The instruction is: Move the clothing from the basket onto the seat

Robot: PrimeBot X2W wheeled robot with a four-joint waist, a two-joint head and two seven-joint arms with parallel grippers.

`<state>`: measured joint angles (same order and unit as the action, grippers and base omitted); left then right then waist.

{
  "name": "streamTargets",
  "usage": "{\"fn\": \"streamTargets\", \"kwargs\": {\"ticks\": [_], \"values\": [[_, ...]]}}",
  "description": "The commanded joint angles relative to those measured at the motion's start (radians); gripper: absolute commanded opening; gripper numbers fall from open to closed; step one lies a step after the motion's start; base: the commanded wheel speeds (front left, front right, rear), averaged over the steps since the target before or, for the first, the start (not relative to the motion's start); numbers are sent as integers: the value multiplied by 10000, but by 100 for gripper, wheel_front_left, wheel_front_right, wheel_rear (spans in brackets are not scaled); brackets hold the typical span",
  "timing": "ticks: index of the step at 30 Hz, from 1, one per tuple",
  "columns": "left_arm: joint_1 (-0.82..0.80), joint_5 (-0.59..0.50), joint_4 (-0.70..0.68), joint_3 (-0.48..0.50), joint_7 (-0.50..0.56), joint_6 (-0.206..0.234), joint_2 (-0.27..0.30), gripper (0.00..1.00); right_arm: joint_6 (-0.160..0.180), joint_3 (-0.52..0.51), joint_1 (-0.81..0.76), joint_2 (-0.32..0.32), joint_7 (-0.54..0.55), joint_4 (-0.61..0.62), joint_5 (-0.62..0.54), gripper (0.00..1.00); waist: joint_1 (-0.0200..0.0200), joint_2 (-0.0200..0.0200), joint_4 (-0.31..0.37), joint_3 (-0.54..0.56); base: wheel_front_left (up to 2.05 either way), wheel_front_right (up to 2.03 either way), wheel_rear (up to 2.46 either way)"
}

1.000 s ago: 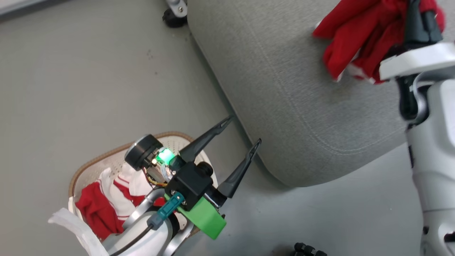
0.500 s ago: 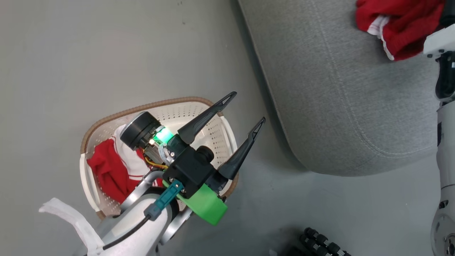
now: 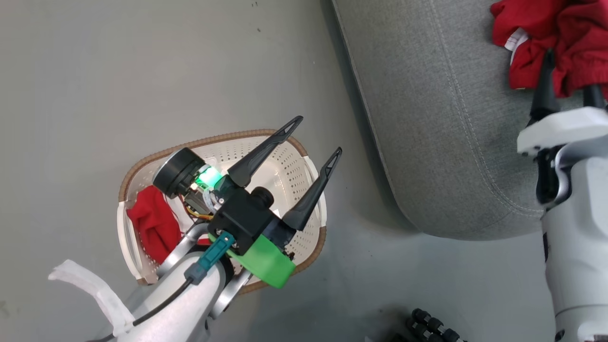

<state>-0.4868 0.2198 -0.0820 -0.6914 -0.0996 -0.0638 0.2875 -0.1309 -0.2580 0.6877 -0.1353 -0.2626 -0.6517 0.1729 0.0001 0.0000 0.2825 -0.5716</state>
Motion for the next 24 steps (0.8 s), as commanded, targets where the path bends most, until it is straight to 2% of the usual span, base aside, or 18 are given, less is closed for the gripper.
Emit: {"fn": "streamTargets", "kwargs": {"ticks": [1, 8, 15, 24], "values": [[43, 54, 62, 35, -82, 81, 1, 100, 3, 30, -298, 76, -31, 122, 58, 100, -1, 0, 52, 165, 0, 0, 0], [368, 350, 334, 228, -452, 257, -16, 100, 3, 94, -1709, 433, -31, 1133, -31, 100, -1, 0, -21, 710, 0, 0, 0], [832, 682, 783, 705, -1068, 718, -35, 100, 3, 28, -3139, 732, -30, 2599, -413, 100, -1, 0, -403, 1445, 0, 0, 0], [1577, 1237, 1308, 1748, -1589, 1437, -188, 100, 3, 682, -4471, 812, -30, 4233, -706, 100, -1, 0, -1147, 2420, 0, 0, 0]]}}
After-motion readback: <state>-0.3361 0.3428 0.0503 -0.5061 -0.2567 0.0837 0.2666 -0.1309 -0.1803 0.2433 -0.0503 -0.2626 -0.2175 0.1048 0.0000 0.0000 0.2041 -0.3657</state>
